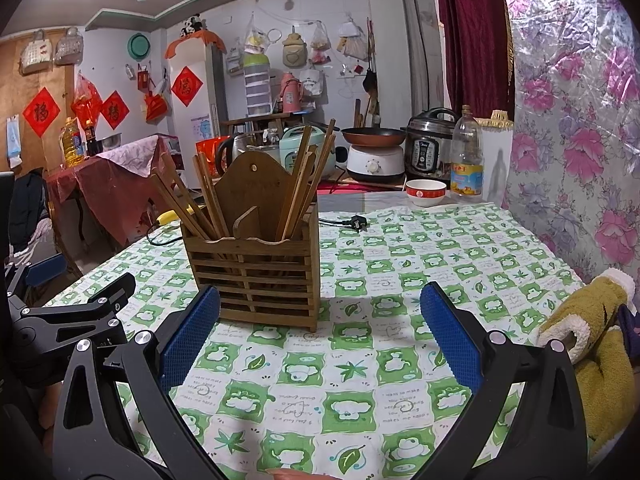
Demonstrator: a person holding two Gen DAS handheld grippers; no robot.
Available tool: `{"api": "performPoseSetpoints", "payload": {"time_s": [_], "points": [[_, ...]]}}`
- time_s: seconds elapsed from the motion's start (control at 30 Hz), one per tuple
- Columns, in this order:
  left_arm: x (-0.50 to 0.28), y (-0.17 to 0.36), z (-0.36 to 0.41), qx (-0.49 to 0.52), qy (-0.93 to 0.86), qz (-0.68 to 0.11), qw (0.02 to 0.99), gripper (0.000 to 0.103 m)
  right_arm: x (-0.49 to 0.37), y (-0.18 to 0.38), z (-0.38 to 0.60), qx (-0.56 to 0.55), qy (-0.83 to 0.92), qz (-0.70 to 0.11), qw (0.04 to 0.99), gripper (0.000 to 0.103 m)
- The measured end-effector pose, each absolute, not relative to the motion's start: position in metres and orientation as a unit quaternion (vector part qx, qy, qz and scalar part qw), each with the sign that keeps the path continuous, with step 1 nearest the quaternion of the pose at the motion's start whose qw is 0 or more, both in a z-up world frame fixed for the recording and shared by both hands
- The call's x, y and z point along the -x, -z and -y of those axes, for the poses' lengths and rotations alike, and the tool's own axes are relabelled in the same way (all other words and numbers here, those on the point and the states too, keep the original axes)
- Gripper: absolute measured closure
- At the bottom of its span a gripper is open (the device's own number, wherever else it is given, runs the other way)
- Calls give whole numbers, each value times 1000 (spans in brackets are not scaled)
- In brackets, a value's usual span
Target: Organize utensils
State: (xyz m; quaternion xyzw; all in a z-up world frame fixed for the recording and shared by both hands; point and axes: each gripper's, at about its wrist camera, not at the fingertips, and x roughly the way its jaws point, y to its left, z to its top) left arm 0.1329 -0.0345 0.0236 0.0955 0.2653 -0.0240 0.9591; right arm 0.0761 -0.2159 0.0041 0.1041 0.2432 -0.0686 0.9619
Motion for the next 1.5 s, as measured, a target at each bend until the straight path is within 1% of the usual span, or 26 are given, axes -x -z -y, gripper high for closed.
{"api": "performPoseSetpoints", "payload": {"time_s": [0.6, 1.5], "points": [[-127, -27, 33, -106, 17, -253, 962, 5, -76, -4, 216, -104, 69, -242, 962, 6], [-128, -27, 32, -101, 22, -254, 962, 5, -76, -4, 216, -105, 69, -242, 962, 6]]}}
